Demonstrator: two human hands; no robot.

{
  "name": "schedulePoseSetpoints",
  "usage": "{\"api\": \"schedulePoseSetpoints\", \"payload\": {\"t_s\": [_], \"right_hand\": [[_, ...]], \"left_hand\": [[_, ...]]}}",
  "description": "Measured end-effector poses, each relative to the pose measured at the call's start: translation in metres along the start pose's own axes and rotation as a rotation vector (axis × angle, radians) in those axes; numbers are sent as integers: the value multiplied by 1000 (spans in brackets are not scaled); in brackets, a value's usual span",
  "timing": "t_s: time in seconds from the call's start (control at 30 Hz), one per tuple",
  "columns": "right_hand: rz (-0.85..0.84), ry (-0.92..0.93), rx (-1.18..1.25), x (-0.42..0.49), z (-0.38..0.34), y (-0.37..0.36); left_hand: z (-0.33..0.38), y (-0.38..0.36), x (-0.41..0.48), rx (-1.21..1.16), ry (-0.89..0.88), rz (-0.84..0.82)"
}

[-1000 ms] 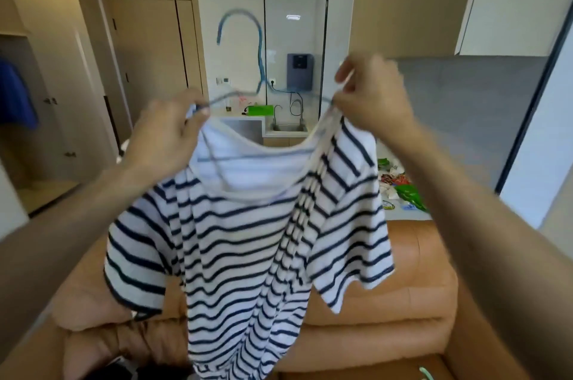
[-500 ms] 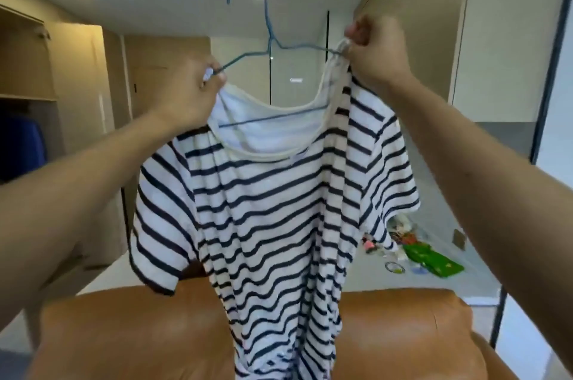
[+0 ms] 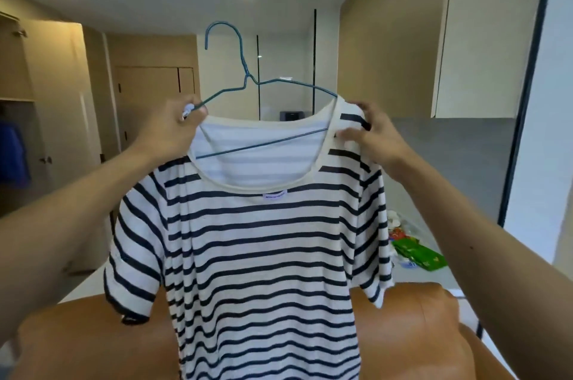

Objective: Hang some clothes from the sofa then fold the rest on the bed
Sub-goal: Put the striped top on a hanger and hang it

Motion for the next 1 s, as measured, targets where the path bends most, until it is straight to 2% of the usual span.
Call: {"api": "schedulePoseSetpoints", "payload": {"t_s": [0.1,0.27,0.47,0.73,0.83,1.0], "right_hand": [[-122,-93,-14,-10,15,7],[-155,61,62,-16,16,27],[-217,159,1,-14,2,27],[-168,225,-26,-14,4,15],[-134,225,2,-13,5,9],[-51,274,-9,-14,-16,-13]], "left_hand": [[-6,-1,4,7,-10,-19],[-22,5,5,34,-70,-54],[-31,3,2,46,-131,-94],[-42,5,-6,118,-251,-164],[-34,-1,-13,188,-300,-225],[-17,-17,-20,201,-334,-233]]}}
Point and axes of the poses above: each hand's wrist, its own x-axis towards the middle knuckle, its own y-axis out of the back of the hand, z = x × y, the point moved 2 cm from there along x, towards the middle knuckle, and after that the axes turned 5 degrees about y, right-handed, at the moved point
